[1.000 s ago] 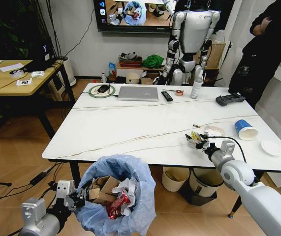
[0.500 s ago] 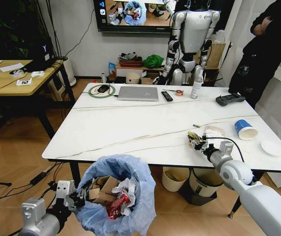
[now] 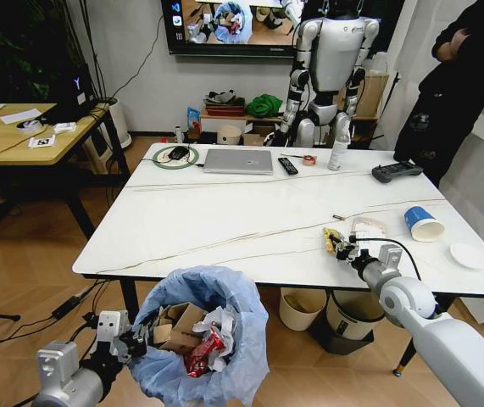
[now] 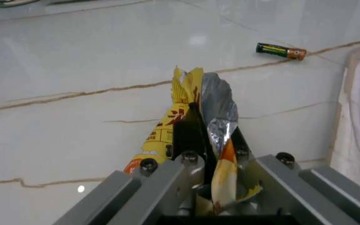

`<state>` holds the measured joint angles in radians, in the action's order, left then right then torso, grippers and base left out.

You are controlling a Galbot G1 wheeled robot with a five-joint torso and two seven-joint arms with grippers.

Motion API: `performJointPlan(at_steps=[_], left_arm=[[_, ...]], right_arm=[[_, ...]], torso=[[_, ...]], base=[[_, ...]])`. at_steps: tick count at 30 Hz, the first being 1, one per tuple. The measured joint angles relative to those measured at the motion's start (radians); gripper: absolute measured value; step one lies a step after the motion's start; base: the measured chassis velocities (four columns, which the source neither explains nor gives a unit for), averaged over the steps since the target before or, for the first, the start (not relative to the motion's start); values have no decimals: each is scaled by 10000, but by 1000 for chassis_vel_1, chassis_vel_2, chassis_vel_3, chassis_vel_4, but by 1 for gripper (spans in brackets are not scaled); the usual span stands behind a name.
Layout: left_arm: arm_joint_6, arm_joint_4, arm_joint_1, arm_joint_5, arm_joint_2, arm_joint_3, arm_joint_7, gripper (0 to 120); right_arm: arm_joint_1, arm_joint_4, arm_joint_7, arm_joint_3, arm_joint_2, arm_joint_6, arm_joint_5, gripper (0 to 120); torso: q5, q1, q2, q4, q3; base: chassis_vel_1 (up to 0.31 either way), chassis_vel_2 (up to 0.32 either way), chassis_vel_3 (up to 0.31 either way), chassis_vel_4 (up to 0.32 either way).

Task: Pick up the trash bin and place the trash from the table into it.

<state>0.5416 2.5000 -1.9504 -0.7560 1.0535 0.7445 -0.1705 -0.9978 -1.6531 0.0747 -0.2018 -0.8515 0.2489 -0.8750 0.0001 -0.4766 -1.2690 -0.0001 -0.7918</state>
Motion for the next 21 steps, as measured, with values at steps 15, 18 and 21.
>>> performJointPlan(at_steps=[15, 18, 21], left_arm=[[35, 0, -77, -16, -54, 35, -43, 0], [53, 0, -67, -22, -137, 36, -56, 0], [64, 0, -49, -46, -257, 36, -64, 0]], right_arm=[[391, -2127, -761, 386, 882, -819, -952, 0], [703, -2694, -1127, 819, 1179, -1052, -1351, 0], [1092, -3031, -1749, 1306, 1536, -1437, -1545, 0]], torso=[[-3, 0, 0, 0, 0], [-1, 0, 0, 3, 0], [-2, 0, 0, -1, 0]], base=[[0, 0, 0, 0], [0, 0, 0, 0], [0, 0, 0, 0]])
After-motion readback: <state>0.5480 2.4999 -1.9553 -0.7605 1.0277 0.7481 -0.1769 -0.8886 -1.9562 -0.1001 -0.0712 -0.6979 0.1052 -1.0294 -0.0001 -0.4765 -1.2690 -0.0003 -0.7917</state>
